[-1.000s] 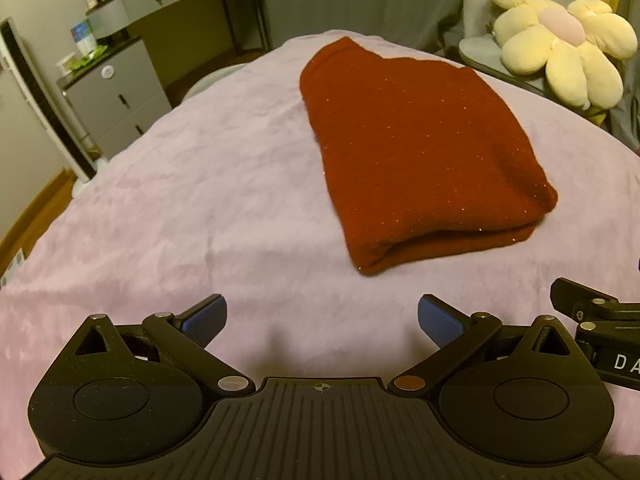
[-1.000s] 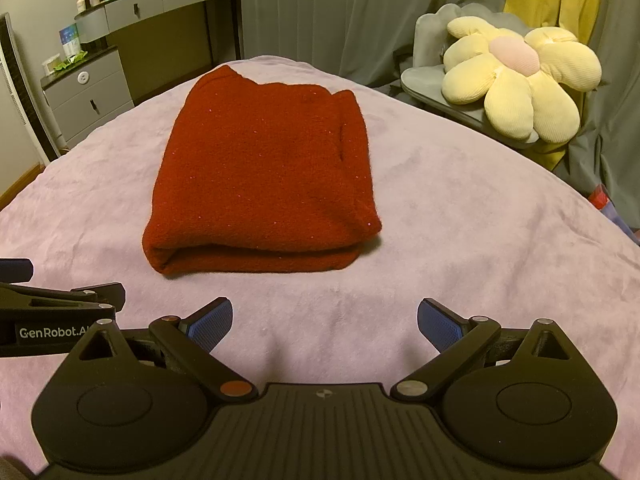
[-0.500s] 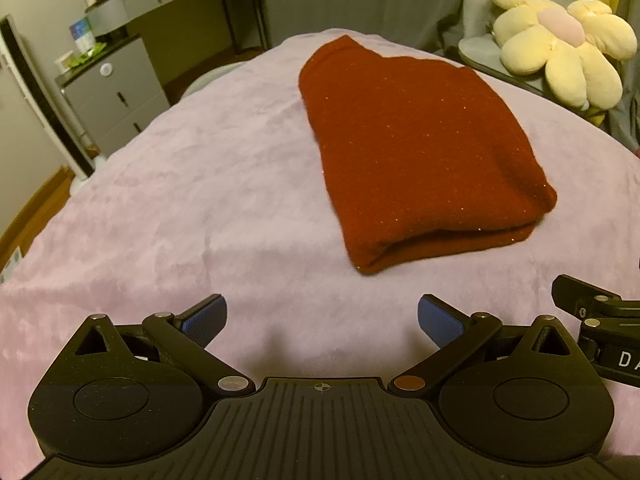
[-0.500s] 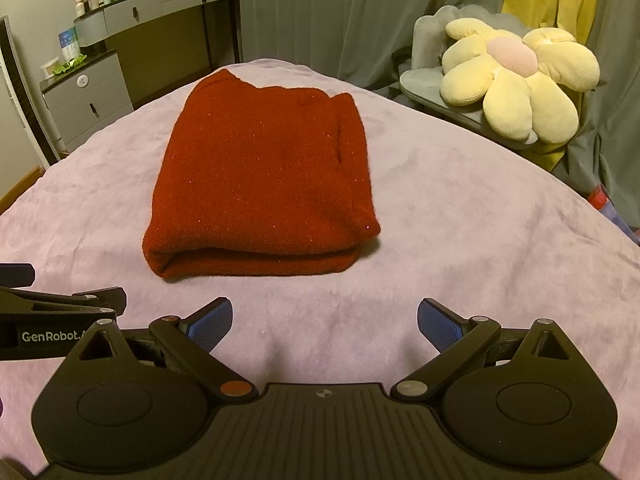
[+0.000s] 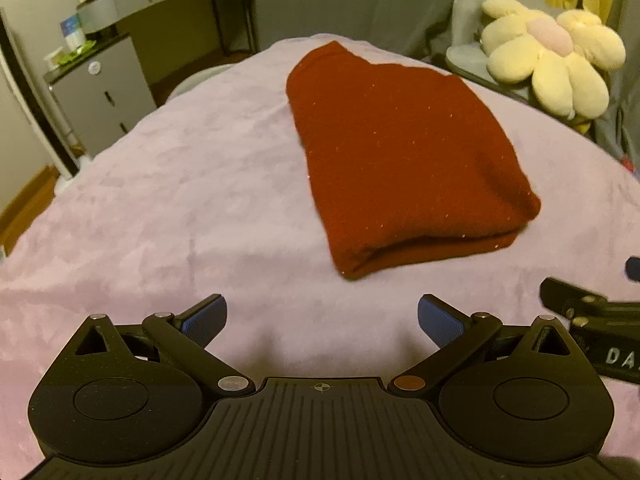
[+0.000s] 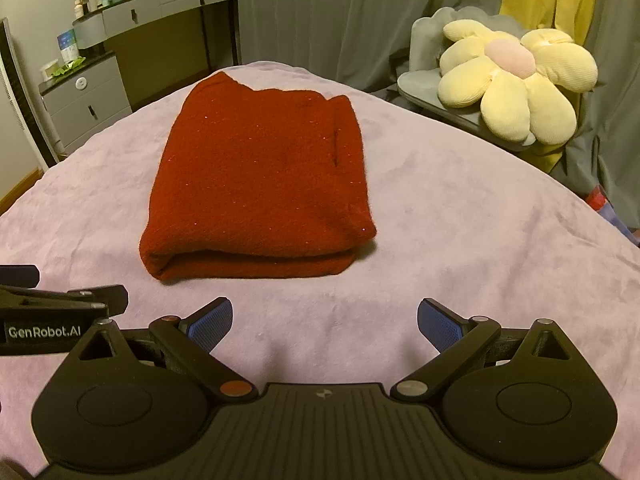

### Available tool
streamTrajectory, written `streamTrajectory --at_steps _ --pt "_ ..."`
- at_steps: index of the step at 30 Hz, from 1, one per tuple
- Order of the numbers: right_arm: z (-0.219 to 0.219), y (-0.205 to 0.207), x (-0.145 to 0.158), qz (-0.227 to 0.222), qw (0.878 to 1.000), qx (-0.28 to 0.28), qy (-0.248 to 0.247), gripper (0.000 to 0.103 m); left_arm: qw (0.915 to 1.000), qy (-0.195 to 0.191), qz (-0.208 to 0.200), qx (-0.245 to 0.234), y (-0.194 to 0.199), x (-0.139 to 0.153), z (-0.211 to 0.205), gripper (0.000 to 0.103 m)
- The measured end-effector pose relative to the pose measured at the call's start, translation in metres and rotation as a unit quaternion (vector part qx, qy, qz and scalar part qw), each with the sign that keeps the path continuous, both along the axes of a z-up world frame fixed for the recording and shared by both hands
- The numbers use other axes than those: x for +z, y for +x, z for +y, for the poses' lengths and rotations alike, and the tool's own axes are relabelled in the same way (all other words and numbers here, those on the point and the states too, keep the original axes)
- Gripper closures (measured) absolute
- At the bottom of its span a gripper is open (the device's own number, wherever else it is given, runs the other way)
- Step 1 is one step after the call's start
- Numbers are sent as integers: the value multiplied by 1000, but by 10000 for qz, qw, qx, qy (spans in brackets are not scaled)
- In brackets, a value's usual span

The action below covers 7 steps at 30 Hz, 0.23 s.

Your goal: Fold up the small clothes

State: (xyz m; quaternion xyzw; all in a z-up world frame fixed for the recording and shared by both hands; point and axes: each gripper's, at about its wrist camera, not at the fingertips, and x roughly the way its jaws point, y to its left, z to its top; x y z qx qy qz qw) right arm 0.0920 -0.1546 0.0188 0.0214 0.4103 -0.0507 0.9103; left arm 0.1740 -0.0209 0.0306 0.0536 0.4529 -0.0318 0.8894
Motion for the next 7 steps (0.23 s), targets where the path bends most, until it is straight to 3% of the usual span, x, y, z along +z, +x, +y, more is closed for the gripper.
streamTrajectory --at_steps 7 --pt "0 0 0 -19 10000 -18 -5 4 9999 151 40 -13 1 -3 -2 0"
